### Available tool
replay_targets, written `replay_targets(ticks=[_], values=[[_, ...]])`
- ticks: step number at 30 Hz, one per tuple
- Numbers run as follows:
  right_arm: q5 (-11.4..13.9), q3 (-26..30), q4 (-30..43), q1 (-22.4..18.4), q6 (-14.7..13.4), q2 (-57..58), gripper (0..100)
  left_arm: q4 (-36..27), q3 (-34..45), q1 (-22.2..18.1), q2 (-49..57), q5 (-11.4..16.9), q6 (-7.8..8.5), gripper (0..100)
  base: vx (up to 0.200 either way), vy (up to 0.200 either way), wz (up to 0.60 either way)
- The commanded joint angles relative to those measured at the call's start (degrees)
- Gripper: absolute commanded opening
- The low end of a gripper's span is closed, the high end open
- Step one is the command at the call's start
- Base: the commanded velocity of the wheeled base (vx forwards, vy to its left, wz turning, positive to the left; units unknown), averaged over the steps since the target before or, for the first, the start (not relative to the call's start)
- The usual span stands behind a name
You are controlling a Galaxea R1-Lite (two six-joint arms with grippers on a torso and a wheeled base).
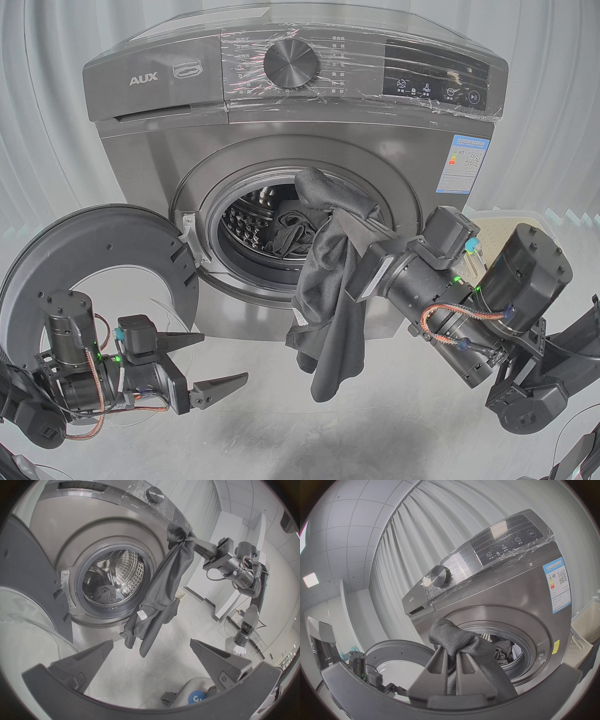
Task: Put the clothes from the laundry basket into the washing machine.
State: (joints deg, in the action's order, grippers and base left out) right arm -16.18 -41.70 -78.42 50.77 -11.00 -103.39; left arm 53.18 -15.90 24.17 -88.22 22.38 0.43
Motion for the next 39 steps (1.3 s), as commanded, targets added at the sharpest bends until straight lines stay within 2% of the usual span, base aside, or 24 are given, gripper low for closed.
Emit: replay_targets(ticks=[1,6,9,24,26,33,36,39], values=[[-0.08,0.04,-0.15,0.11,0.01,0.12,0,3.69,-1.86,0.0,-9.25,-0.32,-0.08,100,0.0,0.0,0.0],[-0.08,0.13,-0.24,0.2,0.01,0.12,0,7.21,-2.21,0.26,-13.03,-1.02,-0.16,100,0.0,0.0,0.0],[-0.08,0.04,-0.24,0.73,0.01,0.2,0,9.31,-1.77,0.26,-15.22,-0.85,0.45,100,0.0,0.0,0.0],[-0.26,0.13,-0.42,1.26,0.01,0.12,0,20.13,-2.91,0.61,-28.5,-0.5,-0.34,100,0.0,0.0,0.0],[-0.35,0.22,-0.42,1.52,0.01,0.2,0,24.43,-3.0,0.96,-33.33,-0.67,-0.43,100,0.0,0.0,0.0],[-0.35,0.48,-0.42,1.87,0.01,0.2,0,35.24,-4.32,1.31,-41.33,-1.02,-2.71,100,0.0,0.0,0.0],[-0.43,0.48,-0.42,2.05,0.01,0.2,0,35.42,-5.2,1.58,-42.29,-0.94,-2.8,100,0.0,0.0,0.0],[-0.43,0.48,-0.42,2.14,0.01,0.2,0,35.42,-6.34,1.67,-42.91,-1.02,-3.59,100,0.0,0.0,0.0]])
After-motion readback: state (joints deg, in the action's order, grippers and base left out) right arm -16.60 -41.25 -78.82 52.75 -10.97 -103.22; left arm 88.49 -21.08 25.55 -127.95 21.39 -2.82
